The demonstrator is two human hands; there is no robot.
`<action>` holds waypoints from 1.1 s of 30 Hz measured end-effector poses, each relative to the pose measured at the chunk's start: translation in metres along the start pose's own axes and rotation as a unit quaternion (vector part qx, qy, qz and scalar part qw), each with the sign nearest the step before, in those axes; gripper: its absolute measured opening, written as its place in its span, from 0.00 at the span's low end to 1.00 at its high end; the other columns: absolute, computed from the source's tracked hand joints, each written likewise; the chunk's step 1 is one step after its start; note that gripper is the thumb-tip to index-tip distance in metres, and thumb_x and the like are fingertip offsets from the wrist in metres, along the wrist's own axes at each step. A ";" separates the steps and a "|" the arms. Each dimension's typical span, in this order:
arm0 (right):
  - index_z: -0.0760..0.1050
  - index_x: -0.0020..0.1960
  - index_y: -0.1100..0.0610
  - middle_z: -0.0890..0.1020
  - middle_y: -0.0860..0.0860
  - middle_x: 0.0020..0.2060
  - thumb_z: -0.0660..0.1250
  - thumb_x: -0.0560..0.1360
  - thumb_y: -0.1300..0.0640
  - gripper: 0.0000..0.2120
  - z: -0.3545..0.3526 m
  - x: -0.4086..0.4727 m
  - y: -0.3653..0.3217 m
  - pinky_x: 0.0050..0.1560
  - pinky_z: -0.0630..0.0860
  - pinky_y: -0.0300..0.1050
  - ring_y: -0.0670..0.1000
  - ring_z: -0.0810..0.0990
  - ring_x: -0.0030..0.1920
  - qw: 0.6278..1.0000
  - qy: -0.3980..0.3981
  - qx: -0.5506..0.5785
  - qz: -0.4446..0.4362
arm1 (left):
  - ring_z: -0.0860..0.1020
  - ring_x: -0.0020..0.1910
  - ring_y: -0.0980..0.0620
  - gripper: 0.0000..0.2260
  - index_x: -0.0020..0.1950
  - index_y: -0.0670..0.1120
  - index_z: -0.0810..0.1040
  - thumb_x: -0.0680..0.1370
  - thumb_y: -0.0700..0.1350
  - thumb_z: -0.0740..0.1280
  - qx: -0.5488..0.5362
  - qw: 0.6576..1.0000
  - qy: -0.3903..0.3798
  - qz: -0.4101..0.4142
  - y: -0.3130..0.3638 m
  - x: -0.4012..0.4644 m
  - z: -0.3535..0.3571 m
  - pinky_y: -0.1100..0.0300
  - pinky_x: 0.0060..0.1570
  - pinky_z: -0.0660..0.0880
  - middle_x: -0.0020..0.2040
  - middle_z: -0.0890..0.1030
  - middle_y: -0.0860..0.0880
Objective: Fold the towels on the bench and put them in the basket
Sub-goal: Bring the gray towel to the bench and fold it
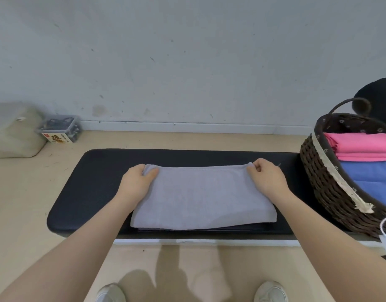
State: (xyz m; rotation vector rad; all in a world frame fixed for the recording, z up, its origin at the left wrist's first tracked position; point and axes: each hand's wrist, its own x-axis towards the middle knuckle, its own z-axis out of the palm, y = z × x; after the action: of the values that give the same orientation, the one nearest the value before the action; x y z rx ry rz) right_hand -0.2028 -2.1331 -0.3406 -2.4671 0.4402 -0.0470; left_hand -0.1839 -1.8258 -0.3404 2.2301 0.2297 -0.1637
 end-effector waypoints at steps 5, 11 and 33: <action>0.72 0.45 0.58 0.78 0.53 0.37 0.54 0.80 0.51 0.14 -0.001 0.006 0.002 0.41 0.69 0.48 0.51 0.75 0.38 1.000 0.018 -0.014 0.000 | 0.66 0.33 0.52 0.17 0.35 0.43 0.64 0.82 0.50 0.54 0.005 0.999 0.046 0.011 -0.002 0.004 0.006 0.58 0.33 0.61 0.33 0.67 0.47; 0.69 0.51 0.57 0.78 0.54 0.40 0.50 0.81 0.48 0.15 0.008 0.009 0.000 0.40 0.75 0.50 0.56 0.77 0.40 0.994 0.038 -0.103 0.016 | 0.74 0.39 0.47 0.13 0.51 0.42 0.69 0.82 0.50 0.53 0.063 0.995 0.072 0.005 -0.003 0.006 0.008 0.57 0.34 0.68 0.39 0.74 0.47; 0.41 0.77 0.47 0.42 0.47 0.77 0.45 0.78 0.35 0.33 0.054 -0.045 -0.030 0.75 0.40 0.50 0.49 0.41 0.77 0.955 -0.092 -0.249 -0.133 | 0.37 0.76 0.46 0.61 0.77 0.49 0.37 0.50 0.82 0.31 0.406 0.885 -0.099 0.205 -0.013 -0.025 0.027 0.52 0.74 0.37 0.77 0.36 0.45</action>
State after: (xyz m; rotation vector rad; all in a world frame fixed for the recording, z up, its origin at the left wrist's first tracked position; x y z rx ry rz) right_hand -0.2292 -2.0654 -0.3630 -2.9766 0.0309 0.2076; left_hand -0.2126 -1.8422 -0.3620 2.9979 -0.5232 -0.2911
